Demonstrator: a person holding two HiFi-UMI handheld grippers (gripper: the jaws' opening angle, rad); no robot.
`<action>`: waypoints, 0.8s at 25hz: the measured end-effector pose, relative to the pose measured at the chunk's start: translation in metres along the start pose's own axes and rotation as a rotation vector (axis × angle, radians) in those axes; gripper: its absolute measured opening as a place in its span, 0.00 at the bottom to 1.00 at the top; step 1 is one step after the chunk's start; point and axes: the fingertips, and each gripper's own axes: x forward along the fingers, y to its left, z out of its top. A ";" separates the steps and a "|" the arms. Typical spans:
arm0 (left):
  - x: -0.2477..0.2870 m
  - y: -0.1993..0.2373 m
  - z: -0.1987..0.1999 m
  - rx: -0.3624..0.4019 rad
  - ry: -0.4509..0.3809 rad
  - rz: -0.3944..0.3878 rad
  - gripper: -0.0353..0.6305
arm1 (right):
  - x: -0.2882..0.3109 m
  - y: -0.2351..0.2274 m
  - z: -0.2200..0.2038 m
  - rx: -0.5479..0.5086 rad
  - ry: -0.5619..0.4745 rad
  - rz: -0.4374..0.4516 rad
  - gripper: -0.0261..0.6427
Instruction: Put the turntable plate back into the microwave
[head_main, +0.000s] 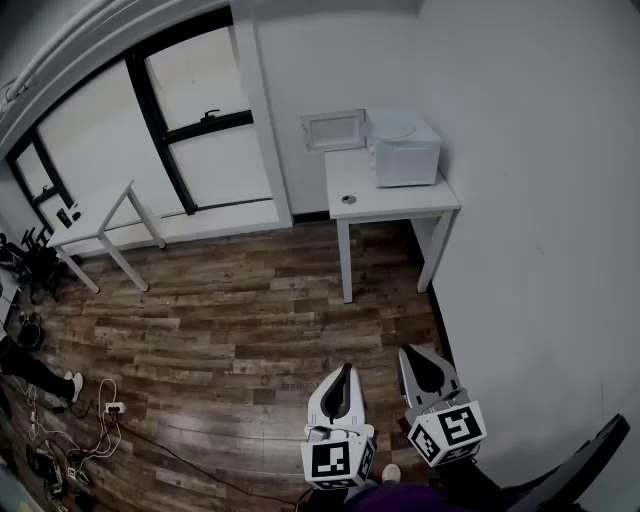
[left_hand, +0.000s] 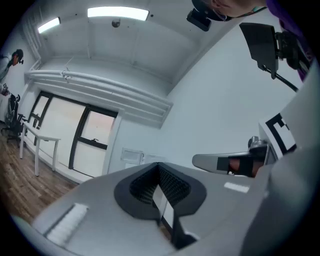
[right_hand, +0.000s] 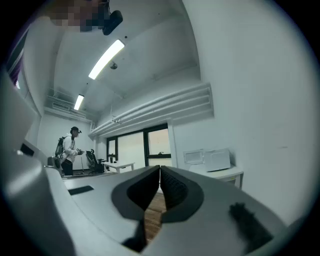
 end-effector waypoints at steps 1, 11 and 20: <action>-0.010 0.005 -0.002 -0.016 0.011 0.025 0.06 | -0.004 0.006 -0.001 -0.002 0.009 0.008 0.06; -0.040 0.040 -0.018 -0.116 0.057 0.045 0.06 | -0.001 0.044 -0.013 -0.041 0.017 0.014 0.06; -0.019 0.087 -0.014 -0.153 0.018 0.139 0.06 | 0.045 0.034 -0.025 -0.005 0.005 -0.027 0.06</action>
